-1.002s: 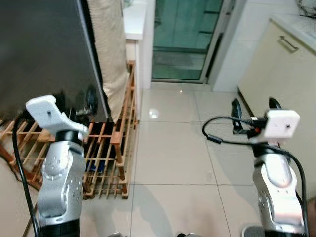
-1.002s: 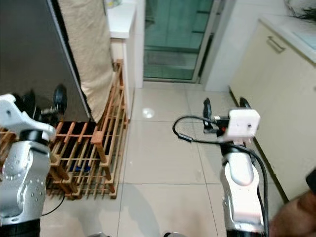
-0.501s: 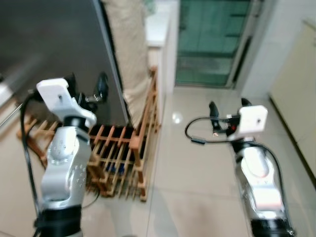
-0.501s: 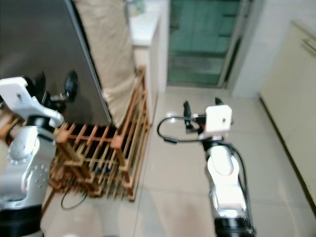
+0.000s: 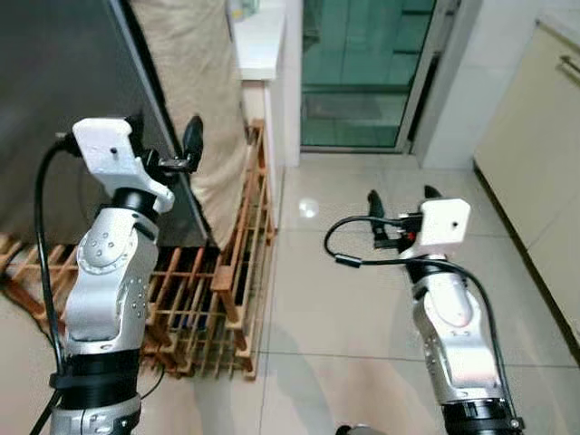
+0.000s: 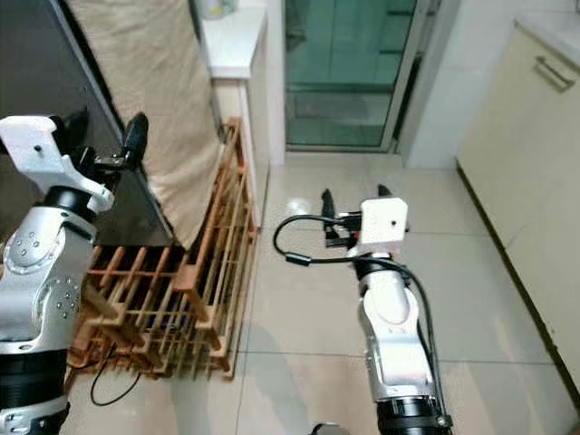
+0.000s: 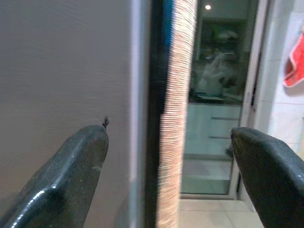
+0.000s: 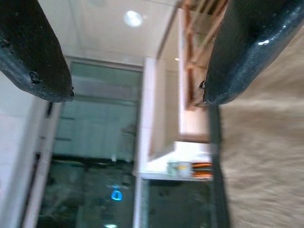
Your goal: Restocking fridge
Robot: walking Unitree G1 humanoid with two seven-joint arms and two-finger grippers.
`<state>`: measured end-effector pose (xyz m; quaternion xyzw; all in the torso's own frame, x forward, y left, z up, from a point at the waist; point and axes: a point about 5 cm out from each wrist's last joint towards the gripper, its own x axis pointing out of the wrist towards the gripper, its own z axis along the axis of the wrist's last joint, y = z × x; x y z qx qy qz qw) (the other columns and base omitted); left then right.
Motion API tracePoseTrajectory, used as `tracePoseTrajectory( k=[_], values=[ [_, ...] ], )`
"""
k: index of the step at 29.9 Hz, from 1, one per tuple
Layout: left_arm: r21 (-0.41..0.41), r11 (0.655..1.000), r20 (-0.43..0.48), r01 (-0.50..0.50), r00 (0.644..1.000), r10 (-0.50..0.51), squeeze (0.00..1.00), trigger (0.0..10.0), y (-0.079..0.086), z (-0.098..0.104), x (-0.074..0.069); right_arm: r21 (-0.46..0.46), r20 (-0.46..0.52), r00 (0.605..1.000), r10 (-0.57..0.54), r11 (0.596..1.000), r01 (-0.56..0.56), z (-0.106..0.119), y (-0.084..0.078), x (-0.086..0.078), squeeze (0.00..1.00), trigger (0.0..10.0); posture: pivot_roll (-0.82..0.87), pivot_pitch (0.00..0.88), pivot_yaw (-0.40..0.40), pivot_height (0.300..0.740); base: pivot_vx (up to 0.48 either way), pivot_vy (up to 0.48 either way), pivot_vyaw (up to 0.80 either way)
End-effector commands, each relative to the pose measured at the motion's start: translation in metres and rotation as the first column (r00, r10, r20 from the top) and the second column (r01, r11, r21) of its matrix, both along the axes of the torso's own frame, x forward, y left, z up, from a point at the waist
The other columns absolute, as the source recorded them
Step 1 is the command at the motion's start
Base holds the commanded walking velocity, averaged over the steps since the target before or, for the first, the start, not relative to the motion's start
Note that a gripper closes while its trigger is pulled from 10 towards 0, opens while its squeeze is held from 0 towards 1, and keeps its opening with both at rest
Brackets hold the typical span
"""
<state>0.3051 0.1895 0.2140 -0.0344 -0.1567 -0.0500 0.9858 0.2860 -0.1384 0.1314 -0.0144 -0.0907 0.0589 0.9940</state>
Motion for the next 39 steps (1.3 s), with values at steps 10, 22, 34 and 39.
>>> tracePoseTrajectory(
  k=[10, 22, 34, 39],
  values=[
    [0.014, 0.997, -0.175, -0.079, 0.981, 0.080, 0.00, 10.0, -0.010, -0.025, 0.035, 0.001, 0.005, 1.000, 0.017, 1.000, -0.017, 0.003, 0.002, 0.007, 0.00, 10.0, -0.01, 0.000, 0.047, 0.740, 0.000, 0.000, 0.00],
    [-0.051, 0.996, -0.187, -0.074, 0.980, 0.064, 0.00, 10.0, -0.020, -0.024, 0.051, -0.014, -0.002, 1.000, 0.005, 1.000, -0.005, 0.001, -0.001, 0.001, 0.00, 10.0, -0.07, 0.000, 0.077, 0.740, 0.000, 0.000, 0.00],
    [-0.095, 0.993, -0.190, 0.069, 0.978, -0.086, 0.00, 10.0, -0.054, -0.021, 0.070, -0.031, -0.027, 0.999, 0.016, 0.999, -0.017, -0.002, -0.003, -0.004, 0.00, 10.0, -0.12, 0.000, 0.092, 0.740, 0.000, 0.000, 0.00],
    [-0.070, 0.950, -0.228, 0.304, 0.922, -0.312, 0.00, 10.0, -0.106, -0.023, 0.083, -0.041, -0.035, 0.999, 0.018, 0.999, -0.020, -0.003, -0.003, -0.001, 0.00, 10.0, -0.16, 0.000, 0.108, 0.740, 0.000, 0.000, 0.00]
  ],
)
